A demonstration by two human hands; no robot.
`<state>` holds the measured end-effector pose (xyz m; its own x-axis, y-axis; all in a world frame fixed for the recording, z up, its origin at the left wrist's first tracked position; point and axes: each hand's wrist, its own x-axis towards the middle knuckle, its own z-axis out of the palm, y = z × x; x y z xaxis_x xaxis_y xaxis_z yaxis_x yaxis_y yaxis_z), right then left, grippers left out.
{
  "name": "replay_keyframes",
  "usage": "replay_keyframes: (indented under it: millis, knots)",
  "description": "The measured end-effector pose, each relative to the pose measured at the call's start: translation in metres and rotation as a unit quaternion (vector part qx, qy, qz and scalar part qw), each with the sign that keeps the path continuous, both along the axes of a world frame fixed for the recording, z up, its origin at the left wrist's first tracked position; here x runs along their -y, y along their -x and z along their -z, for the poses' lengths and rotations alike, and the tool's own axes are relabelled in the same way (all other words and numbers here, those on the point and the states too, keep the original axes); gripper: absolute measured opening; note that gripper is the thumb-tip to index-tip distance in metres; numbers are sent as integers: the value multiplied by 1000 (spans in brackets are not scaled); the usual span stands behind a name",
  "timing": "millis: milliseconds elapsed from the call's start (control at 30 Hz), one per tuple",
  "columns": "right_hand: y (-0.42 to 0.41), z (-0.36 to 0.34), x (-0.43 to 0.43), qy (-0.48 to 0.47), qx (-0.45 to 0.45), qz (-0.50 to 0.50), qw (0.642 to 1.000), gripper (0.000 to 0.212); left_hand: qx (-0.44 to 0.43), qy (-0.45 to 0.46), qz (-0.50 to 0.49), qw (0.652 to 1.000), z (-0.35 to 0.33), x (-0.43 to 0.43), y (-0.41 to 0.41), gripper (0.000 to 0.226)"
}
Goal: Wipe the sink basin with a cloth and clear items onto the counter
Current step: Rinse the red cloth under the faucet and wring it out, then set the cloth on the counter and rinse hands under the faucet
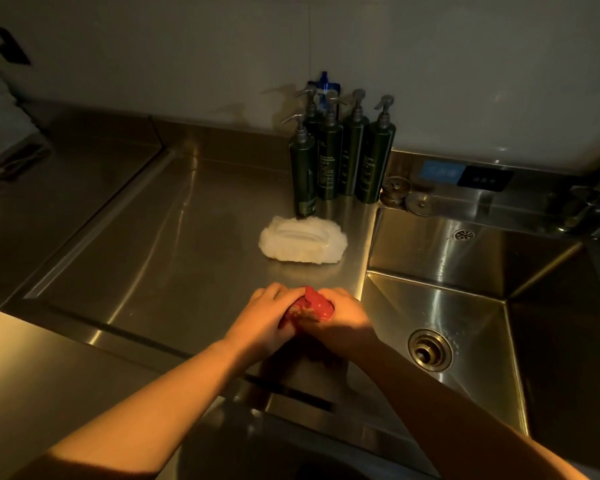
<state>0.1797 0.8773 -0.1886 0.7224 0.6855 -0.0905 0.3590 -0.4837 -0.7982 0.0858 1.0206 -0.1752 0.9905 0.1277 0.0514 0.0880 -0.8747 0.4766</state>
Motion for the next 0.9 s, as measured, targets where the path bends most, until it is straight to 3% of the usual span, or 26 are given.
replay_keyframes:
  millis: [67, 200, 333, 533, 667, 900]
  knots:
    - [6, 2, -1, -28, 23, -29, 999, 43, 3, -25, -7, 1000, 0, -7, 8, 63]
    - [13, 16, 8, 59, 77, -87, 991, 58, -117, -79, 24, 990, 11, -8, 20, 70]
    - [8, 14, 21, 54, 20, -93, 994, 65, -153, -80, -3, 985, 9, 2, 19, 72]
    - [-1, -4, 35, -27, 11, 7, 1000, 46, -139, -98, 8, 985, -9, 6, 6, 66]
    - [-4, -19, 53, -46, 50, 57, 996, 25, -120, -76, 21, 990, -23, 23, -16, 46]
    - [-14, -41, 125, -70, 79, 198, 974, 14, -59, -81, 117, 988, -43, 94, -65, 38]
